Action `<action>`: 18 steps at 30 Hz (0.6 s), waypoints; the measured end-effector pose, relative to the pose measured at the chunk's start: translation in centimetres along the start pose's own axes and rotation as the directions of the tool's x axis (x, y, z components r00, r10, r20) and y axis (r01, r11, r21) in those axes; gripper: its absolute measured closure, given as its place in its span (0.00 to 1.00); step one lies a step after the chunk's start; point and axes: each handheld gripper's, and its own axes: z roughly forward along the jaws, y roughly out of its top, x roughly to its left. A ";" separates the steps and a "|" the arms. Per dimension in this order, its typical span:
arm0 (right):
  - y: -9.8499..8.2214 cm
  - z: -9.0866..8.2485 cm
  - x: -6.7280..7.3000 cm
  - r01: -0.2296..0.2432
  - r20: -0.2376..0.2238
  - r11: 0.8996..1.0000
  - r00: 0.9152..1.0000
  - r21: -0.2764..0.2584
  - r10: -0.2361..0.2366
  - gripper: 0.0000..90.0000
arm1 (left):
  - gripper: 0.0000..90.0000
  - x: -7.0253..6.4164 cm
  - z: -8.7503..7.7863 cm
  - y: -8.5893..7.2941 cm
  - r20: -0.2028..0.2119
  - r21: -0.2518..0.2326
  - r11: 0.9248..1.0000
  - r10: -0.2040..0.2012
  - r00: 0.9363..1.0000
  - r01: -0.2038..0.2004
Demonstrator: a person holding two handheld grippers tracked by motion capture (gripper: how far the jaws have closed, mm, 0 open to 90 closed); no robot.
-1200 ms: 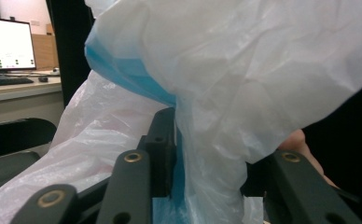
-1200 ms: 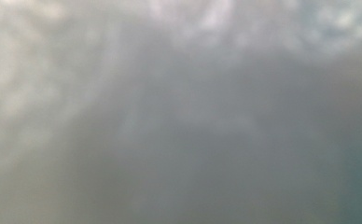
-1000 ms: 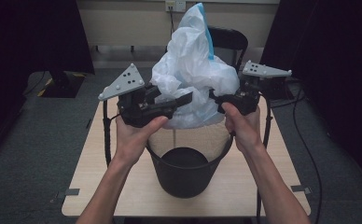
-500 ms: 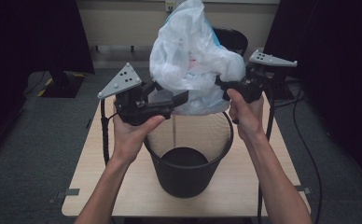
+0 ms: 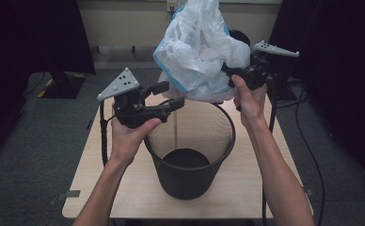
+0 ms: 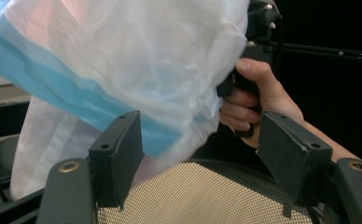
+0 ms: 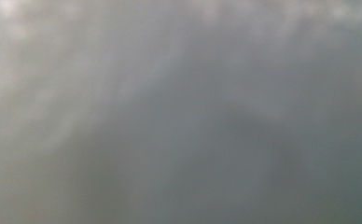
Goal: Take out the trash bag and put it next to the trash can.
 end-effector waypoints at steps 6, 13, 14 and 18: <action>0.2 0.7 -1.9 -0.001 0.058 1.000 0.998 0.015 0.000 1.00 | 0.26 0.4 -0.5 -0.4 -0.016 0.011 1.000 -0.009 1.000 0.009; -1.1 0.6 -3.7 -0.016 0.121 0.999 0.993 0.042 0.011 1.00 | 0.25 0.9 -1.6 -1.1 -0.037 0.017 1.000 -0.012 0.999 0.013; -1.4 0.5 -4.0 -0.021 0.127 0.999 0.992 0.042 0.016 1.00 | 0.24 1.0 -1.8 -1.2 -0.043 0.015 1.000 -0.012 0.999 0.012; -2.7 0.0 -4.9 -0.030 0.168 0.997 0.986 0.064 0.019 1.00 | 0.22 1.5 -2.3 -1.9 -0.061 0.022 0.999 -0.029 0.998 0.030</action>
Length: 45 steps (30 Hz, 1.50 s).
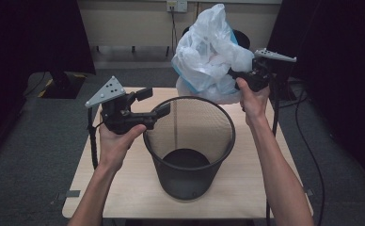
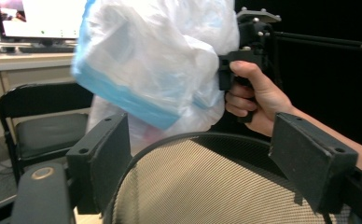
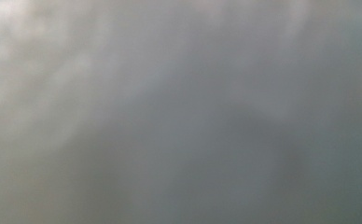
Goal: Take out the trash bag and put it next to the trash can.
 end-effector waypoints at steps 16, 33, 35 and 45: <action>-5.8 -1.7 -4.0 -0.057 0.098 0.995 0.994 0.081 0.049 1.00 | 0.17 3.0 -2.4 -2.8 -0.048 0.002 0.997 -0.082 0.995 0.083; -13.6 -5.2 -7.5 -0.124 0.188 0.979 0.978 0.161 0.092 1.00 | 0.17 6.0 -5.2 -6.6 -0.116 0.044 0.985 -0.163 0.980 0.169; -14.6 -5.6 -7.7 -0.132 0.194 0.977 0.976 0.169 0.099 1.00 | 0.17 6.3 -5.5 -7.2 -0.146 0.059 0.986 -0.146 0.978 0.156; -18.7 -7.2 -7.6 -0.131 0.207 0.964 0.975 0.231 0.083 0.99 | 0.17 7.1 -5.9 -11.8 -0.253 0.172 0.972 -0.112 0.961 0.159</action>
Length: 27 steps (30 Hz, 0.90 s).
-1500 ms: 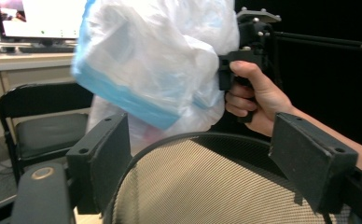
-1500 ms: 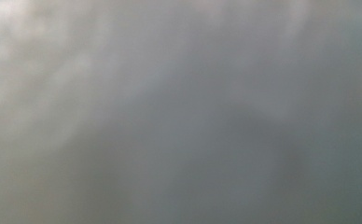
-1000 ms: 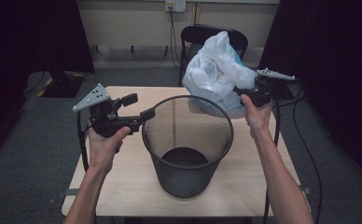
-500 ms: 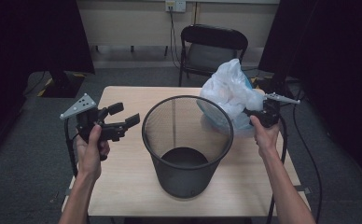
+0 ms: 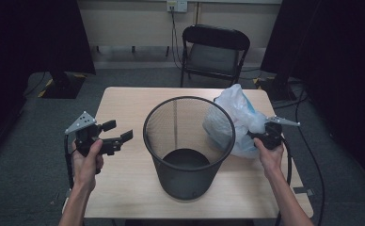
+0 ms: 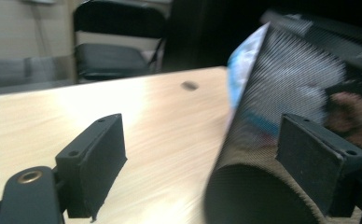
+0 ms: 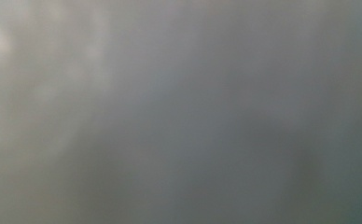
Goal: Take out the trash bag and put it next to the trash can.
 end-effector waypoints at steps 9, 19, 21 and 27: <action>-3.4 0.2 -0.5 -0.014 0.007 0.998 1.000 0.064 0.014 0.94 | 0.17 0.7 1.9 -5.3 -0.016 0.170 0.985 0.012 1.000 -0.009; -4.5 1.9 -0.8 -0.021 0.057 0.995 0.998 0.097 0.016 0.81 | 0.17 0.4 3.4 -10.7 -0.031 0.317 0.948 0.041 0.999 -0.029; -4.5 2.2 -1.0 -0.028 0.056 0.995 0.998 0.098 0.023 0.80 | 0.18 0.2 3.6 -11.5 -0.045 0.330 0.943 0.052 0.998 -0.034; -3.9 3.5 -1.2 -0.026 0.078 0.995 0.997 0.098 0.018 0.76 | 0.18 0.1 4.2 -13.0 -0.101 0.380 0.925 0.059 0.993 -0.017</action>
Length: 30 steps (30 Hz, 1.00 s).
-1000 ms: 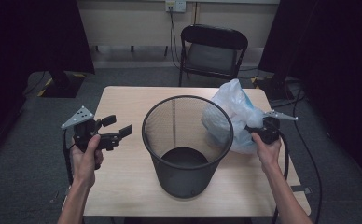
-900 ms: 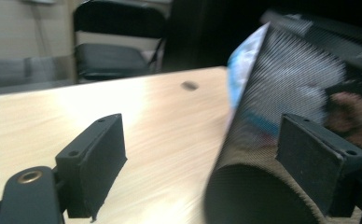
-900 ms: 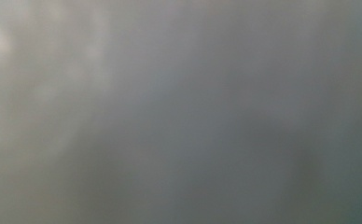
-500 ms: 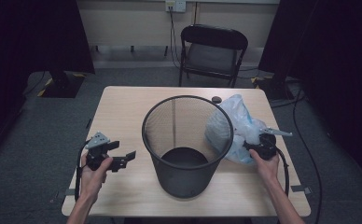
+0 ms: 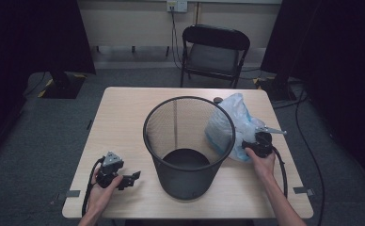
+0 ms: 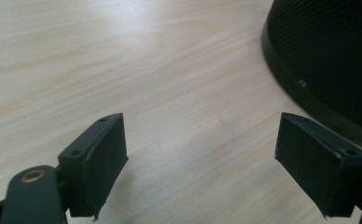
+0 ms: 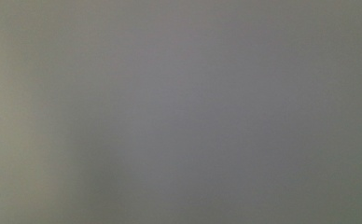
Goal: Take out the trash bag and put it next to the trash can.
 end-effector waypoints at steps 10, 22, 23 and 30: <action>1.3 2.3 -0.1 -0.005 0.042 1.000 0.999 0.003 0.005 0.72 | 0.17 -0.8 0.7 -1.1 -0.031 0.003 1.000 0.019 0.999 -0.019; 2.4 2.8 -0.4 -0.024 0.051 1.000 0.998 0.019 0.023 0.61 | 0.09 -1.2 1.3 -1.0 -0.097 0.024 0.998 0.057 0.994 -0.055; 2.5 2.7 -0.3 -0.021 0.044 1.000 0.999 0.020 0.020 0.58 | 0.08 -1.2 1.4 -0.9 -0.102 0.025 0.998 0.052 0.993 -0.050; 3.3 1.0 0.4 -0.008 0.020 1.000 1.000 -0.005 0.008 0.41 | 0.04 -1.2 1.5 -0.8 -0.105 0.040 0.998 0.057 0.993 -0.053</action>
